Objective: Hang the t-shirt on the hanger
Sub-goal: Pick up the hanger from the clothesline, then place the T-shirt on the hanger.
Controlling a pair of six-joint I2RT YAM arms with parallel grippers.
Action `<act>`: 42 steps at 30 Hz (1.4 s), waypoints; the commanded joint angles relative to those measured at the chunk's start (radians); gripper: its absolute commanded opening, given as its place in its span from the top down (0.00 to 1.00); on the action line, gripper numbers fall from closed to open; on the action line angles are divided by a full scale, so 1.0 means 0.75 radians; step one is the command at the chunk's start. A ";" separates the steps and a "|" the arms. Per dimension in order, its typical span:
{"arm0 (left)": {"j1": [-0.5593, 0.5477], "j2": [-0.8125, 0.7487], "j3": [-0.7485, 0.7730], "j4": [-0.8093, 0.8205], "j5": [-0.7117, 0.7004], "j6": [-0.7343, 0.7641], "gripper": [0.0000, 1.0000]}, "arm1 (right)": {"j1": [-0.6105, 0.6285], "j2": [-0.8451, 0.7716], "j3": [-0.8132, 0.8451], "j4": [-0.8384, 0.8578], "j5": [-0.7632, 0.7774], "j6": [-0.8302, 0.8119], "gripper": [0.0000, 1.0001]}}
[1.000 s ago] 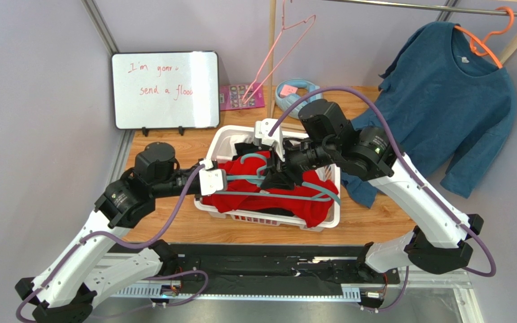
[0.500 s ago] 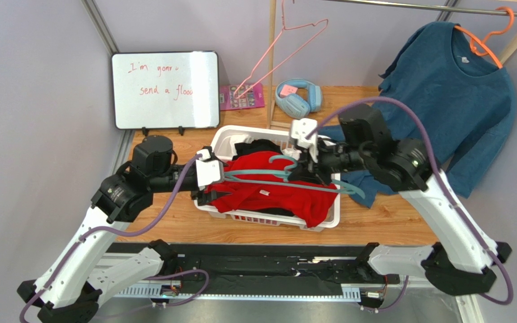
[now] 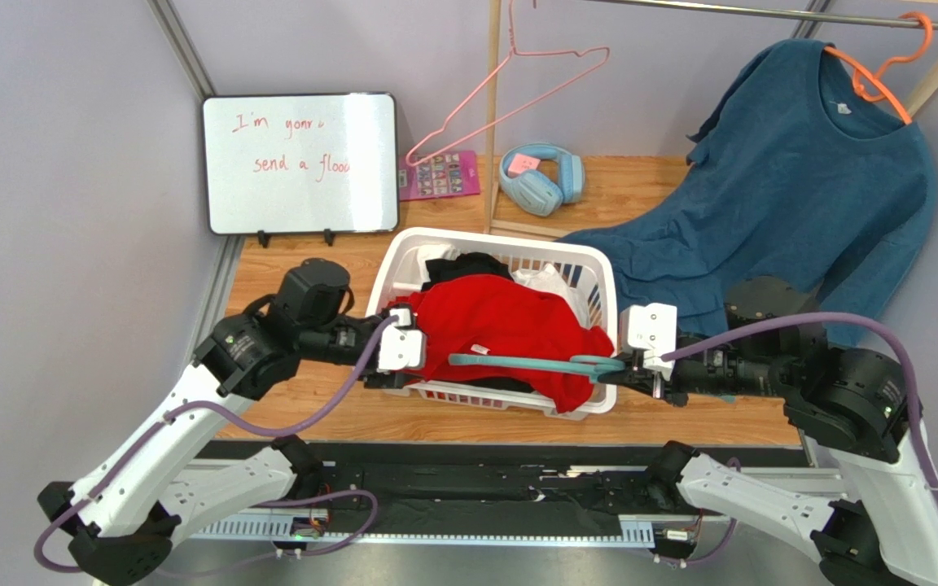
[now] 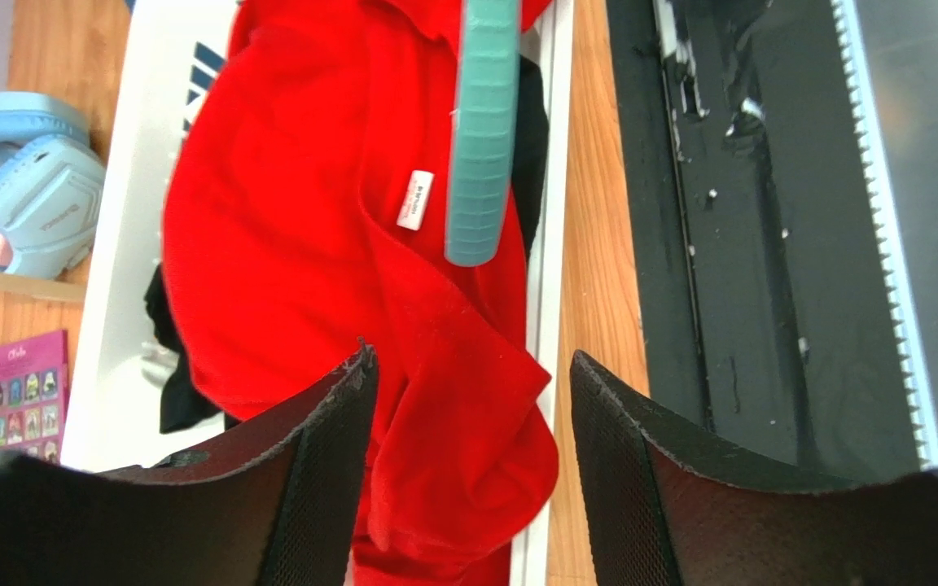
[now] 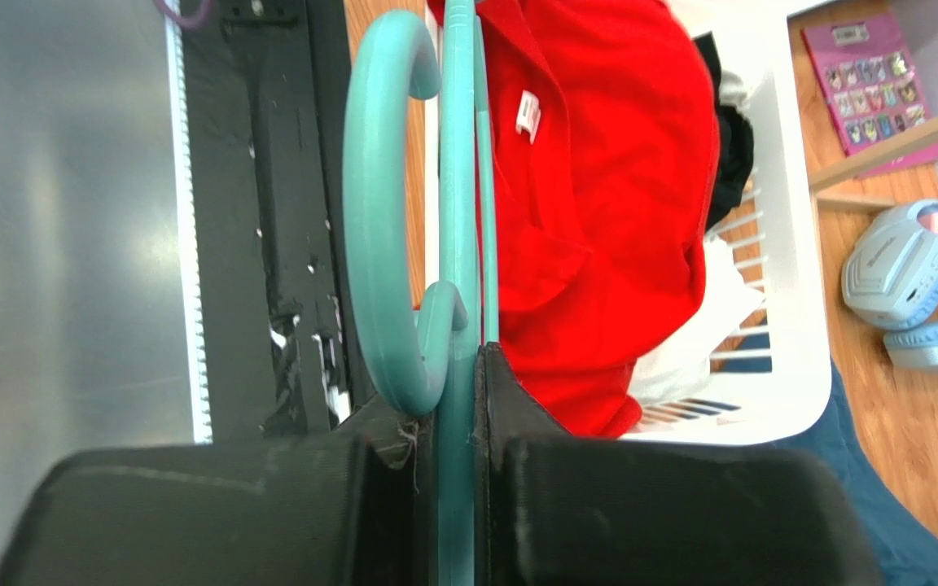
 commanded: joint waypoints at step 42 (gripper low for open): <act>-0.122 0.027 0.049 0.210 -0.258 0.023 1.00 | 0.002 0.087 -0.221 0.459 0.040 -0.069 1.00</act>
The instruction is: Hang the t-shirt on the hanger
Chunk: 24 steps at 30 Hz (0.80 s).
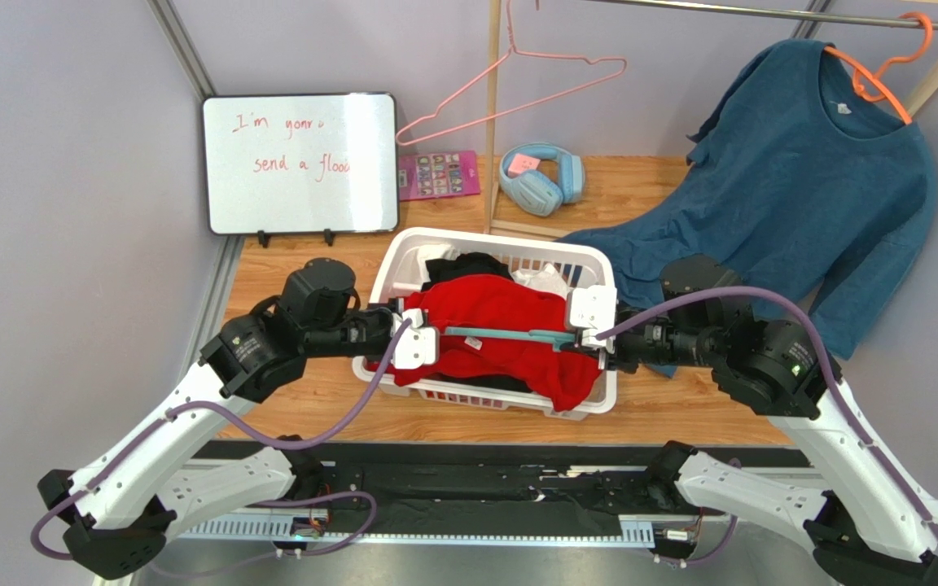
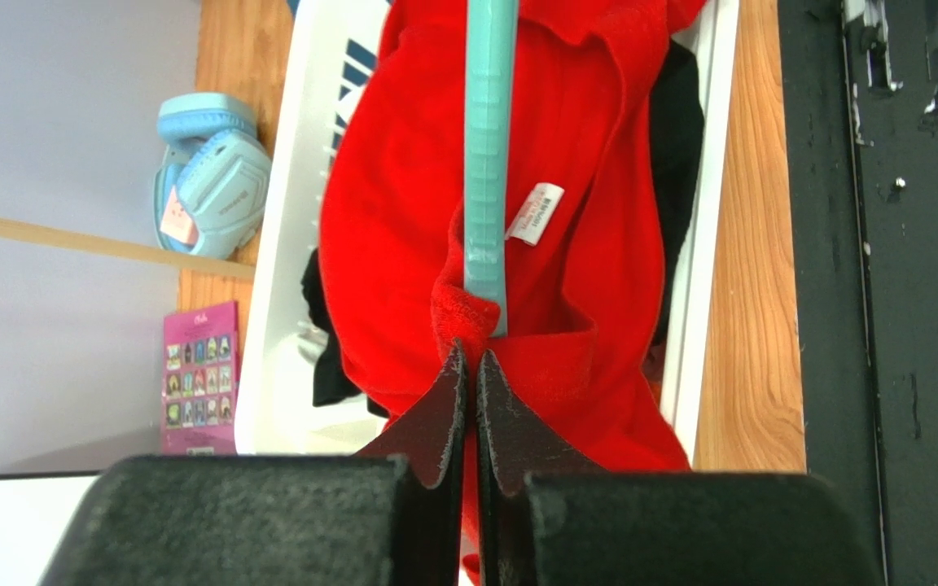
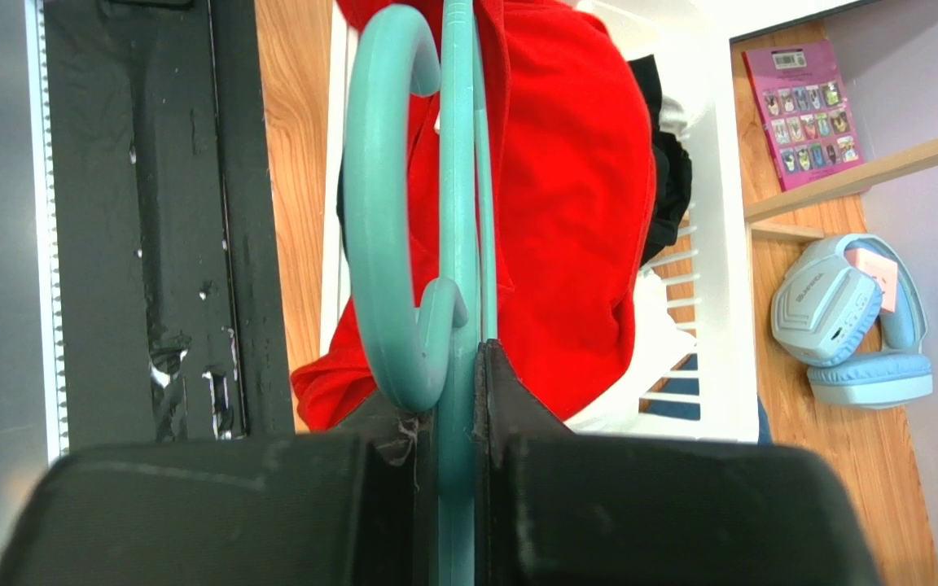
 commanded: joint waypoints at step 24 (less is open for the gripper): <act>-0.003 0.030 0.163 0.006 0.058 -0.089 1.00 | -0.008 0.051 0.051 0.129 -0.018 0.375 1.00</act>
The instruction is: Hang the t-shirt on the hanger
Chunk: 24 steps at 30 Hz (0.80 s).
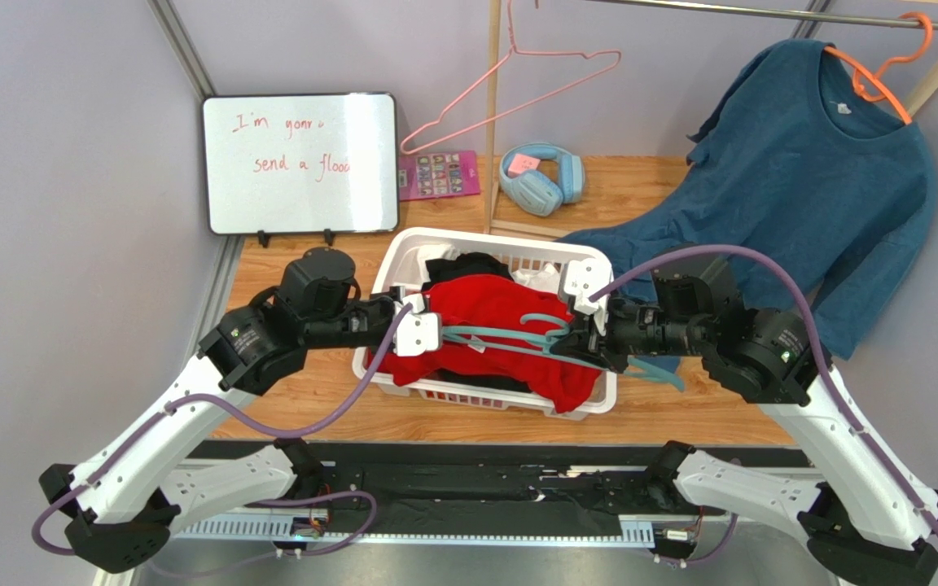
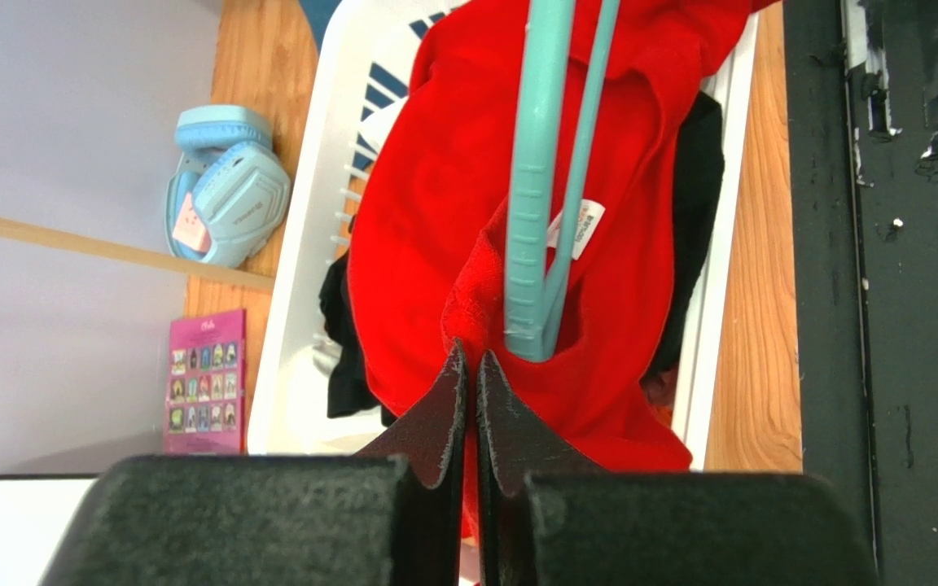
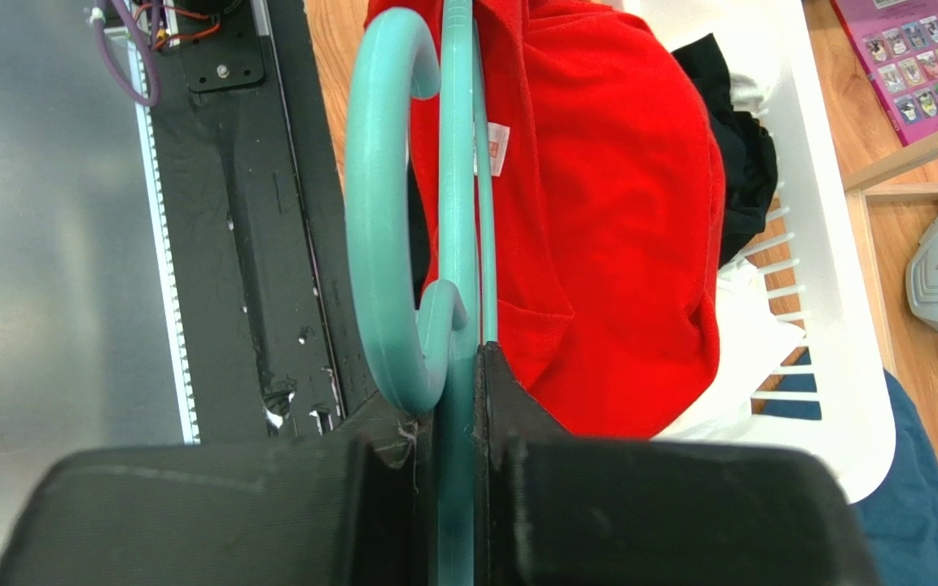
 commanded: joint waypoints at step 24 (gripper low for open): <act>-0.005 0.122 0.249 0.020 0.262 -0.156 0.99 | -0.066 -0.009 -0.252 0.658 -0.213 0.088 1.00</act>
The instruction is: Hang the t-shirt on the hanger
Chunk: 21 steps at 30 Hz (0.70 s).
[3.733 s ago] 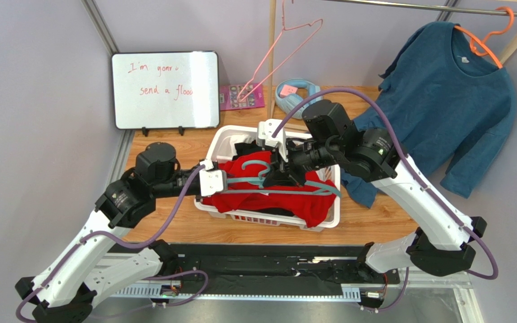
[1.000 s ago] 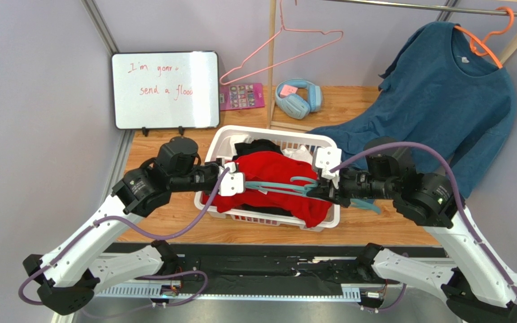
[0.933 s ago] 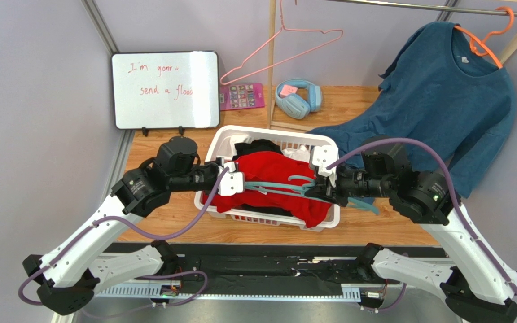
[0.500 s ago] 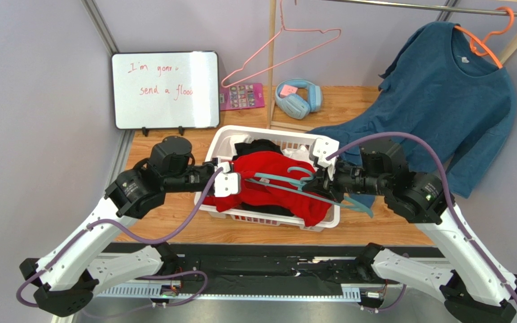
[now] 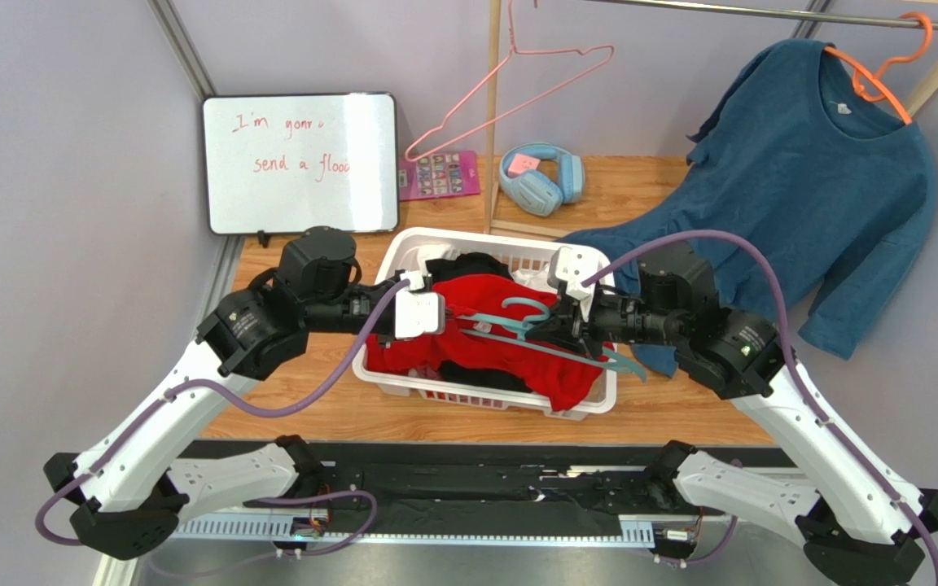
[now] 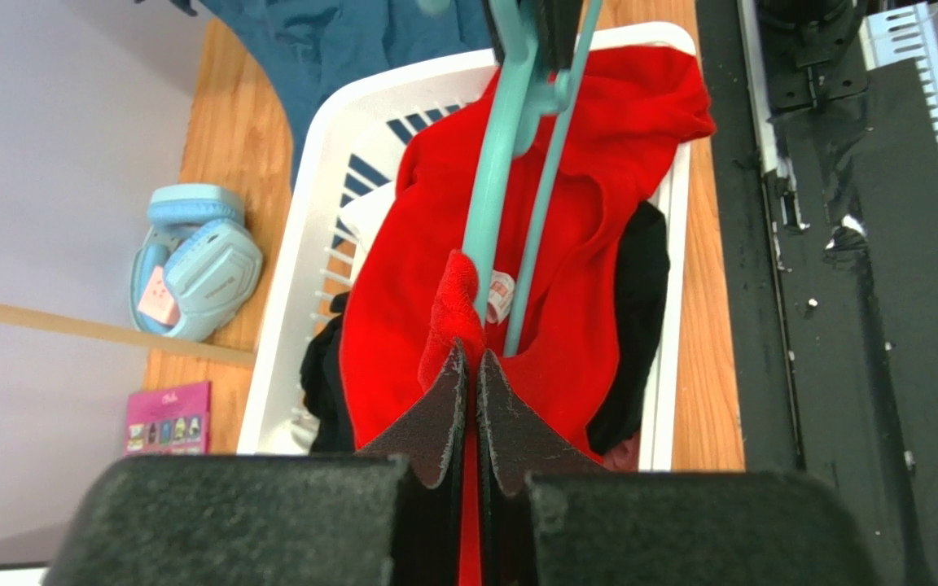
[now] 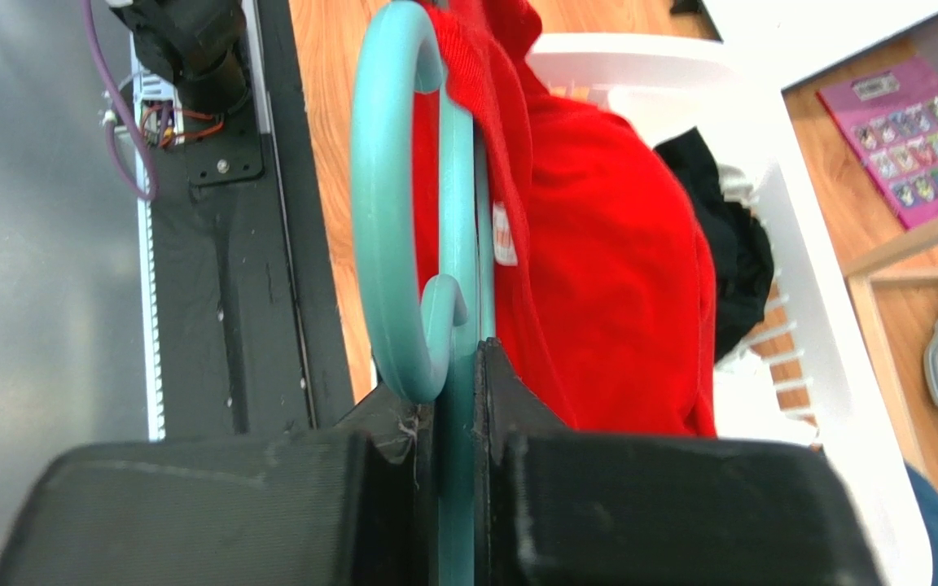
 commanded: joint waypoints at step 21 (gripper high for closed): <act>0.077 0.032 0.202 -0.187 0.017 0.001 0.59 | 0.051 0.043 -0.216 0.679 -0.141 -0.121 1.00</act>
